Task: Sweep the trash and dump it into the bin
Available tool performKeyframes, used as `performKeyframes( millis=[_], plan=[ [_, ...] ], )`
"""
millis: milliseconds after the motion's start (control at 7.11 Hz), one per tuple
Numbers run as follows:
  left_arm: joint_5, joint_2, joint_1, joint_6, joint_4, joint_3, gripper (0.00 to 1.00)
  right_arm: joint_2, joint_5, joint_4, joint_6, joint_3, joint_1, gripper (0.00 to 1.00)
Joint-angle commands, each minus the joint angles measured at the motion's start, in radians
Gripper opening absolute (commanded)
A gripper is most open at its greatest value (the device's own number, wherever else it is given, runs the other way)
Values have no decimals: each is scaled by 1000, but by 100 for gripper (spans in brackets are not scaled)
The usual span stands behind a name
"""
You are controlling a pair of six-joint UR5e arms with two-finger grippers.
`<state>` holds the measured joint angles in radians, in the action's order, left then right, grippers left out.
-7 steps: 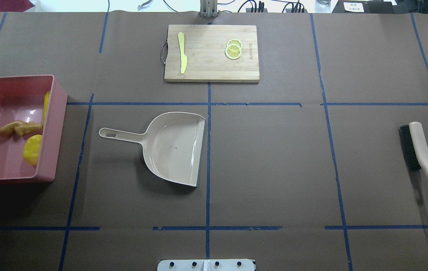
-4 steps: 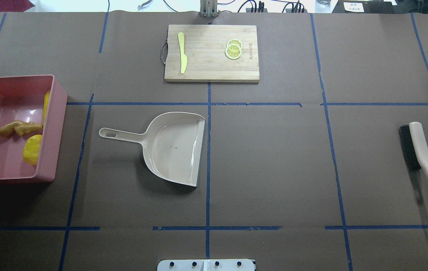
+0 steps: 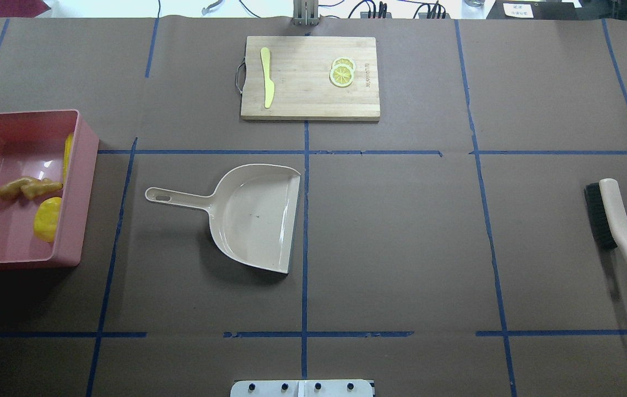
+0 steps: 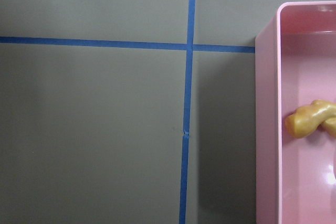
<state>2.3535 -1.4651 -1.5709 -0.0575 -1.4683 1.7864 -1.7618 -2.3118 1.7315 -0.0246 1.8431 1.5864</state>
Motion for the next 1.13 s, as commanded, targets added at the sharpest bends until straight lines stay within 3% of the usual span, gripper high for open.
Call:
performKeyframes(
  millis=[0, 422, 985],
  plan=[
    [-3, -6, 0, 1, -1, -21, 100, 2, -8, 0, 8, -13, 0, 100],
    [7, -46, 2, 1, -3, -94, 100, 2, -3, -44, 9, -10, 0, 100],
    [1, -52, 15, 2, -4, -110, 100, 4, -3, -44, 6, -16, 0, 100]
  ],
)
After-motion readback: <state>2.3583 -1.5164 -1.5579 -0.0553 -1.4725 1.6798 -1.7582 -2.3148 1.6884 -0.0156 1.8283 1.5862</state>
